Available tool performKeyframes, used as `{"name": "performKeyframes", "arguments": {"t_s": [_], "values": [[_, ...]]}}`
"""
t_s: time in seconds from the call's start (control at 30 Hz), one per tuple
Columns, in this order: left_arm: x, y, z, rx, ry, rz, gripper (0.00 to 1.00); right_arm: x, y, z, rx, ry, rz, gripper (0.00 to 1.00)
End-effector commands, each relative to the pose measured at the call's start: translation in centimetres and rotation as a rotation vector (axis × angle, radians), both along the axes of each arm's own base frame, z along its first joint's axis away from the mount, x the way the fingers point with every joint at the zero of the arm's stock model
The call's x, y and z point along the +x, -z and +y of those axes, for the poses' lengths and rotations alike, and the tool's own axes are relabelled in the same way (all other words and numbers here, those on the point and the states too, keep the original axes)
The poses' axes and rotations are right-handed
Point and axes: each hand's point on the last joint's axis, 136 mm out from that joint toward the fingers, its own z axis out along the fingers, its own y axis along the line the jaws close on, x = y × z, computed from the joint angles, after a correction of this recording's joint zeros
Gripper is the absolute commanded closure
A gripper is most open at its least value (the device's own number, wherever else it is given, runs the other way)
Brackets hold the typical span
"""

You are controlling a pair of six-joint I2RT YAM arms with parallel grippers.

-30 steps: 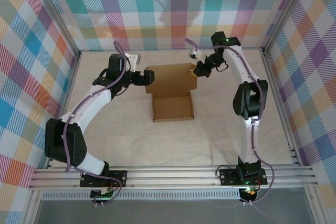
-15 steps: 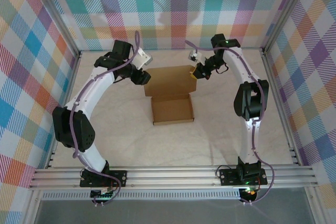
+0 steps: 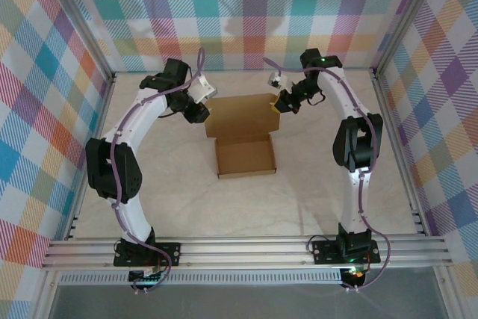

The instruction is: Fold the paper box

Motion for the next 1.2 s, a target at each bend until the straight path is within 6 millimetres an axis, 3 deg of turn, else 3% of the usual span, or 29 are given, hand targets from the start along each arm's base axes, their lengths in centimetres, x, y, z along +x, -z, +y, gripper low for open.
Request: {"name": "performKeyframes", "arguments": {"t_s": [0.0, 0.17, 0.3, 0.63, 0.77, 0.87, 1.17], "values": [[0.2, -1.0, -0.6, -0.051, 0.023, -0.001, 0.75, -1.2, -1.8, 0.6, 0.036, -0.031, -0.015, 1.00], [0.5, -1.0, -1.3, -0.085, 0.023, 0.011, 0.78, -1.2, -1.8, 0.5, 0.035, -0.028, -0.014, 1.00], [0.7, -0.4, -1.1, -0.070, 0.015, 0.031, 0.90, -1.2, -1.8, 0.6, 0.040, -0.028, -0.011, 1.00], [0.4, 0.0, -1.4, -0.080, 0.028, 0.063, 0.82, -1.0, -1.9, 0.6, 0.039, -0.022, -0.015, 1.00], [0.3, 0.2, -1.4, -0.074, 0.029, 0.076, 0.85, -1.0, -2.0, 0.6, 0.036, -0.020, -0.016, 1.00], [0.3, 0.1, -1.3, -0.070, 0.027, 0.073, 0.99, -0.9, -2.1, 0.6, 0.034, -0.019, -0.021, 1.00], [0.2, -1.3, -1.6, -0.103, 0.018, 0.049, 1.00, -0.4, -2.3, 0.6, 0.025, 0.011, -0.040, 1.00]]}}
